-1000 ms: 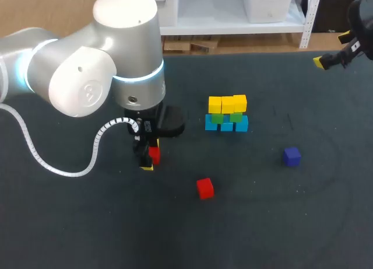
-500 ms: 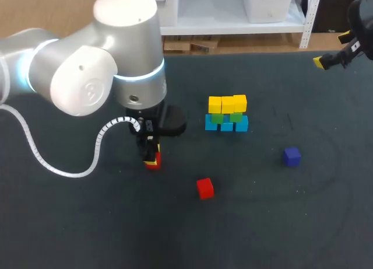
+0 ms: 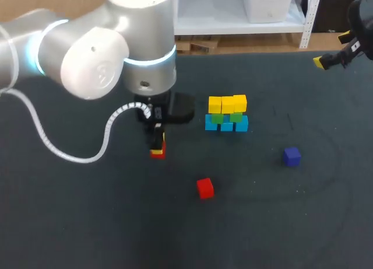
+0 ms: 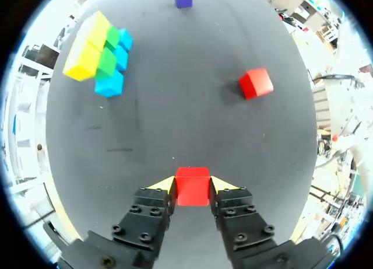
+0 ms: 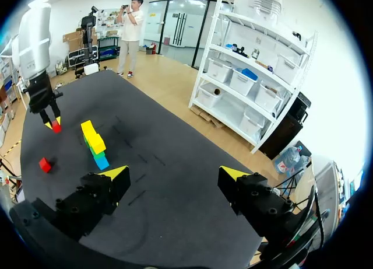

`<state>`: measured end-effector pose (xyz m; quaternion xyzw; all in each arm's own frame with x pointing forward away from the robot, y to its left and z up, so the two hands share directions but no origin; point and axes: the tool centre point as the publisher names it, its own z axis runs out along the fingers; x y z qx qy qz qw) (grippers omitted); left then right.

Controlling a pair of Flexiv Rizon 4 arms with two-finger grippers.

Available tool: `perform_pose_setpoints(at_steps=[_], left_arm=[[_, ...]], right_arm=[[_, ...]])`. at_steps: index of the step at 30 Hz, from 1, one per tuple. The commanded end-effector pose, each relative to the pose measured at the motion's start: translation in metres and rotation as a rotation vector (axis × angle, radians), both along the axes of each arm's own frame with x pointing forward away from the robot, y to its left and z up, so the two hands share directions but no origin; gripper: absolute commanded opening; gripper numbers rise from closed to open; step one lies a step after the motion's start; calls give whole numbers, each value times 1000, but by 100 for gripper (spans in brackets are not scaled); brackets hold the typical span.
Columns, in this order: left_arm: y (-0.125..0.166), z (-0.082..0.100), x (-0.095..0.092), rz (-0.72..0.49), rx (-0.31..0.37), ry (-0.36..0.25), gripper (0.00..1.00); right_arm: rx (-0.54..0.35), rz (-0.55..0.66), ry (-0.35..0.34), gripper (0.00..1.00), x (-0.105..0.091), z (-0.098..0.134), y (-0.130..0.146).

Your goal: Place the blue cubes, place green cubes on the blue cubes, place the yellow cubes on the green cubes, then place the red cubes on the yellow cubes, and place purple cube on the red cubes.

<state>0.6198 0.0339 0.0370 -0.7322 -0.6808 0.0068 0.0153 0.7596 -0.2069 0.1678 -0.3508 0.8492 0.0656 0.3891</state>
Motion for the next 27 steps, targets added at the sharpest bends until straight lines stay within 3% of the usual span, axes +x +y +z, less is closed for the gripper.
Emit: perform_pose_setpoints(at_steps=[1, 9, 16, 22, 27], left_arm=[[-11, 16, 12, 29, 9, 21, 0], [-29, 47, 33, 69, -39, 13, 0], [-38, 67, 58, 63, -24, 17, 0], [-66, 89, 78, 13, -23, -3, 0], [-81, 96, 91, 11, -23, -6, 0]], right_arm=[[-25, -39, -26, 100, -4, 0, 2], [-25, -39, -26, 100, -4, 0, 2], [-25, -39, -26, 100, -4, 0, 2], [-25, -39, -26, 100, -4, 0, 2], [-25, -39, -26, 100, -4, 0, 2]])
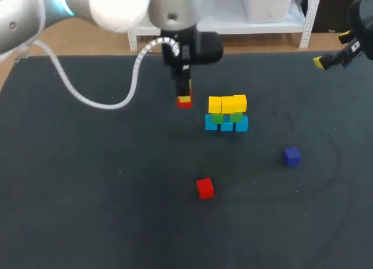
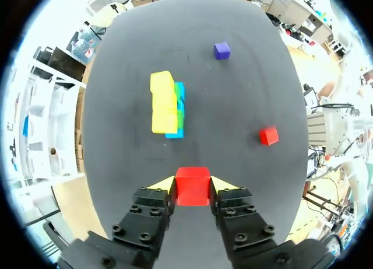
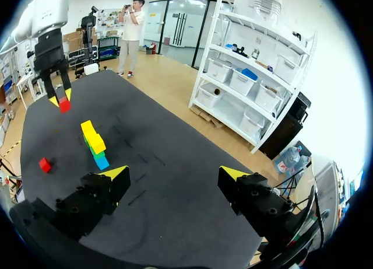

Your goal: Place the blue cubes, place green cubes on the blue cubes, place the yellow cubes on the green cubes, then place the red cubes on the yellow cubes, and place purple cube on the red cubes.

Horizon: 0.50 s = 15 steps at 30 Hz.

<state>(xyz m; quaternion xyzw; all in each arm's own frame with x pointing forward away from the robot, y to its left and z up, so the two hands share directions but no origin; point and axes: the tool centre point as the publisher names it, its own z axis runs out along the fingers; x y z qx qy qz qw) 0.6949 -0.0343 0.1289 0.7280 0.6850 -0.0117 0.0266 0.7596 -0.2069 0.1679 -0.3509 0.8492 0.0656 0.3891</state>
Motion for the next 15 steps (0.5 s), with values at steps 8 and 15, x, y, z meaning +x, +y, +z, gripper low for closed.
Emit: perform_pose_setpoints(at_steps=[8, 15], left_arm=[[-33, 5, 24, -1, -4, 51, 0], [-50, 2, 26, -26, -6, 77, 0]], right_arm=[[-25, -40, -26, 100, -4, 0, 2], [-25, -40, -26, 100, -4, 0, 2]])
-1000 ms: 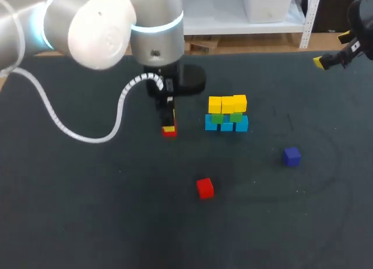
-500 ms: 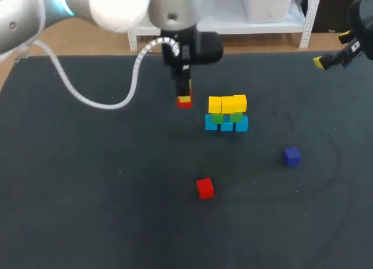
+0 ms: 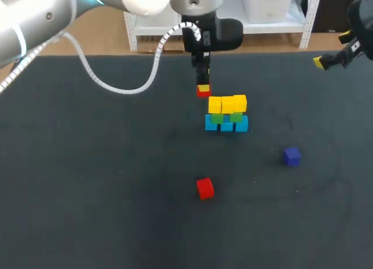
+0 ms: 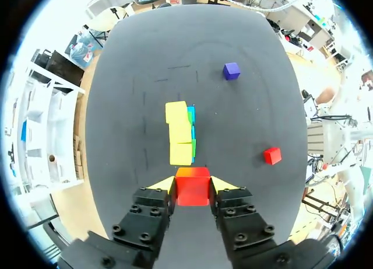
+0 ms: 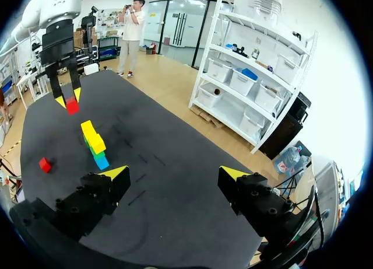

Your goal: Place the blue cubes, place green cubes on the blue cubes, place the yellow cubes on the green cubes, then place the red cubes on the yellow cubes, and place purple cube on the red cubes.

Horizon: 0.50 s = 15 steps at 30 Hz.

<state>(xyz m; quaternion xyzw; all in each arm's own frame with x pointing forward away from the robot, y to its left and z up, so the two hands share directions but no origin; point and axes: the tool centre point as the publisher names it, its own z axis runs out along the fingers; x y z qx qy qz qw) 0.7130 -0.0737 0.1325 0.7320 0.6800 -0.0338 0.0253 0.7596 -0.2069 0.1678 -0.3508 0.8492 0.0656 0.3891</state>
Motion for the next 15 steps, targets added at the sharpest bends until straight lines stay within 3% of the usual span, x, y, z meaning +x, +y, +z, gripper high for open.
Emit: perform_pose_setpoints(at_steps=[1, 15], left_arm=[[-14, -3, 8, -18, 28, 47, 0], [-44, -15, 14, -74, 50, 51, 0]], right_arm=[[-25, -40, -26, 100, -4, 0, 2], [-25, -40, -26, 100, -4, 0, 2]])
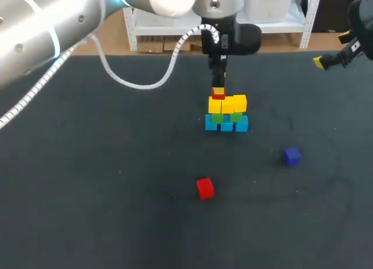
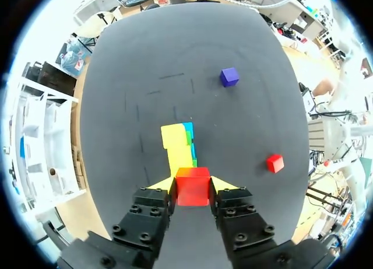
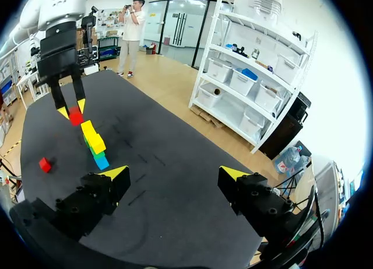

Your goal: Place the blue cubes, place green cubes on the blue cubes, place the yellow cubes on the green cubes, then place the red cubes on the yellow cubes, and place purple cube on the red cubes.

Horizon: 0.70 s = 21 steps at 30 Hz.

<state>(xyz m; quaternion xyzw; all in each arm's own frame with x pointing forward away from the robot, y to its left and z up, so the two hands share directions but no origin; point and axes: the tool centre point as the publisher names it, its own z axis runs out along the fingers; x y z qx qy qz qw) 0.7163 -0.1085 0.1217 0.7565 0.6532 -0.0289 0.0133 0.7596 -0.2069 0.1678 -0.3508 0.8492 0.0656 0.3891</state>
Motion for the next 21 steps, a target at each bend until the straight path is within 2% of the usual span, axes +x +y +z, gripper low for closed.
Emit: perform_pose_setpoints(at_steps=[1, 7, 21], left_arm=[[-10, -6, 12, 3, 32, 44, 0], [-11, -15, 18, 15, 30, 51, 0], [-11, -19, 22, 34, 42, 61, 0]], right_arm=[[-25, -40, -26, 100, -4, 0, 2], [-25, -40, -26, 100, -4, 0, 2], [-25, -40, -26, 100, -4, 0, 2]])
